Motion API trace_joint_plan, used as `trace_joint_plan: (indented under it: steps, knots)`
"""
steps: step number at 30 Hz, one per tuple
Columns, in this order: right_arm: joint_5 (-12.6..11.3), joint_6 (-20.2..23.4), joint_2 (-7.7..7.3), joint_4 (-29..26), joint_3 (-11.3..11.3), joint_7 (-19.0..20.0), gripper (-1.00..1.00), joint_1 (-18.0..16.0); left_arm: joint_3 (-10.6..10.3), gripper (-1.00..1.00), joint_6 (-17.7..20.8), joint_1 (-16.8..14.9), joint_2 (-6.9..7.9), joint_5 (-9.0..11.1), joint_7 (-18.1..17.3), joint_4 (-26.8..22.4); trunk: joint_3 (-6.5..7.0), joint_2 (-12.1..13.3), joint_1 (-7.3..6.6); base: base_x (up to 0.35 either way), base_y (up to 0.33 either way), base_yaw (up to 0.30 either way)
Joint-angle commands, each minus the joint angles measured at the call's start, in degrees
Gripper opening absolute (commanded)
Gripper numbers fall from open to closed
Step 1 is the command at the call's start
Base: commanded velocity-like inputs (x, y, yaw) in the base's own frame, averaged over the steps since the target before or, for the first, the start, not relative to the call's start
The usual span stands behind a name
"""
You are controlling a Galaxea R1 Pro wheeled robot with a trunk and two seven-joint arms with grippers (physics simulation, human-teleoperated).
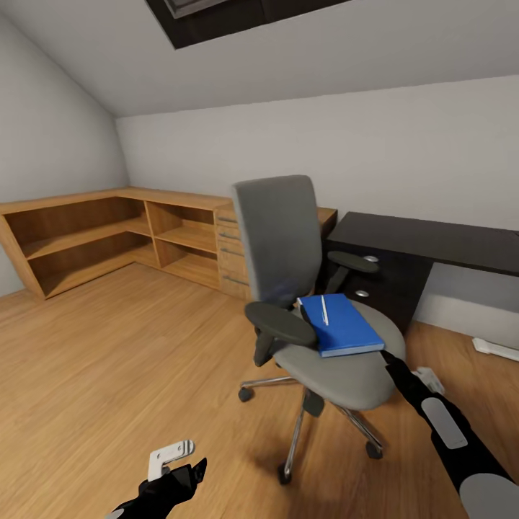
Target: In the bedroom, organize the workspace by keeping the computer under the desk, ensuring the monitor is on the desk, placing the keyboard on the desk next to the monitor, placing the mouse on the desk next to the keyboard, moving the folder from the swivel chair onto the desk next to the mouse, stacking the notebook on top of the folder with the pen on top of the notebook, and positioning the swivel chair next to the desk.
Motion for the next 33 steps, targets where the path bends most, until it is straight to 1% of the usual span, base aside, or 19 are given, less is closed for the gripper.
trace_joint_plan:
  steps: [1, 10, 19, 25, 27, 28, 29, 31, 32, 33]
  knots:
    - [-0.5, 0.7, 0.03, 1.3, 3.2, 0.1, 1.0, 0.0, 0.0, 1.0, 0.2, 0.0, 0.0, 0.6, 0.5, -0.1, -0.05, 0.0, 0.0, 0.001, 0.0, 0.0]
    - [-0.5, 0.7, -0.02, 1.3, 3.1, 0.1, 1.0, 0.0, -0.1, 1.0, 0.2, 0.0, 0.0, 0.6, 0.5, -0.1, -0.05, 0.0, 0.0, -0.014, 0.0, 0.0]
    - [-0.5, 0.7, -0.02, 1.4, 3.1, 0.1, 1.0, 0.0, 0.0, 1.0, 0.2, 0.0, 0.0, 0.6, 0.5, -0.1, -0.05, 0.0, 0.0, -0.2, 0.0, 0.0]
    - [-0.4, 0.6, -0.04, 1.5, 3.1, 0.0, 1.0, 0.0, 0.0, 1.0, 0.2, 0.0, 0.0, 0.6, 0.5, -0.1, -0.05, 0.0, 0.0, -0.041, 0.0, 0.0]
    - [-0.3, -0.7, -0.32, 1.4, 3.0, -0.1, 1.0, 0.0, 0.0, 1.0, 0.2, 0.0, 0.0, 0.5, 0.5, 0.1, -0.05, 0.0, 0.0, -0.001, 0.0, 0.0]
    - [-0.4, -1.2, -0.73, 1.4, 3.0, -0.1, 1.0, 0.0, 0.0, 1.0, 0.2, 0.0, 0.0, 0.5, 0.5, 0.1, -0.05, 0.0, 0.0, 0.0, 0.0, 0.0]
    - [-0.4, -1.9, -1.95, 1.5, 2.9, -0.1, 1.0, 0.0, 0.0, 1.0, 0.2, 0.0, 0.0, 0.5, 0.5, 0.1, -0.05, 0.0, 0.0, 0.0, 0.0, 0.0]
    - [-0.5, -2.1, -2.62, 1.5, 2.4, -0.1, 1.0, 0.0, 0.0, 1.0, 0.2, 0.0, 0.0, 0.5, 0.5, 0.1, -0.05, 0.0, 0.0, 0.0, 0.0, 0.0]
    - [-0.5, -2.2, -3.17, 1.6, 0.5, -0.2, 1.0, 0.0, 0.0, 1.0, 0.2, 0.0, 0.0, 0.5, 0.5, 0.1, -0.05, 0.0, 0.0, 0.0, 0.0, 0.0]
    - [-0.5, -2.3, -3.25, 1.6, 0.0, -0.2, 1.0, 0.0, 0.0, 1.0, 0.1, 0.0, 0.0, 0.5, 0.5, 0.1, -0.05, 0.0, 0.0, 0.0, 0.0, 0.0]
